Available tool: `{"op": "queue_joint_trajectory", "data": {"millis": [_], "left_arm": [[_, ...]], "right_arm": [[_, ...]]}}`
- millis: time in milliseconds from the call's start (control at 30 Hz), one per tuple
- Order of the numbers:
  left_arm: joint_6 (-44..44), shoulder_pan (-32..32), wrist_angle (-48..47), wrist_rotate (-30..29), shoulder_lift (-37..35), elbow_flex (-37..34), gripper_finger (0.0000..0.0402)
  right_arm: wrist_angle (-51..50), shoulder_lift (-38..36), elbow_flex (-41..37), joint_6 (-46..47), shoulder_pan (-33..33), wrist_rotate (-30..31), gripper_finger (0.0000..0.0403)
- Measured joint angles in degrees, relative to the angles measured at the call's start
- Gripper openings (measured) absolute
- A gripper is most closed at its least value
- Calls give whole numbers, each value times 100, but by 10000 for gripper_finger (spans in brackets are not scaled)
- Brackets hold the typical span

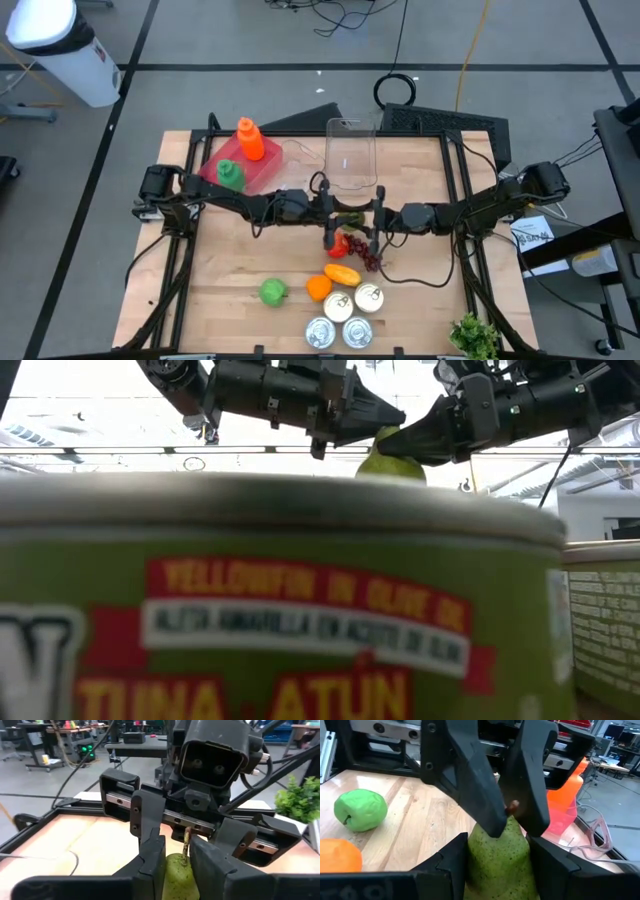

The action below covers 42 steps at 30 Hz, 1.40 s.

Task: Pick & Place Food Item
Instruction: Put the green pear into the left transparent bin

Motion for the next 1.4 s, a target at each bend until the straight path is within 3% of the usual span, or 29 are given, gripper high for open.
{"op": "queue_joint_trajectory", "data": {"millis": [267,467,567,700,900,1133,1400], "left_arm": [[149,58,-9,277,-4,0,12],[152,65,9,280,-4,0,5],[156,67,123,274,-4,0,4],[228,69,151,268,-140,-2,3],[625,54,-528,-151,-928,0,2],[1039,35,-1914,-1204,-1925,0,1],[825,43,-2453,-1379,-2017,-2,2]], "right_arm": [[-57,0,0,-1,0,-3,161],[-40,0,-2,3,0,2,161],[25,-1,-2,177,0,7,195],[23,-62,-2,865,4,7,273],[-84,-471,-58,965,111,-5,356],[-237,-1353,-349,903,313,4,375],[-469,-1734,-733,1241,266,55,375]]}}
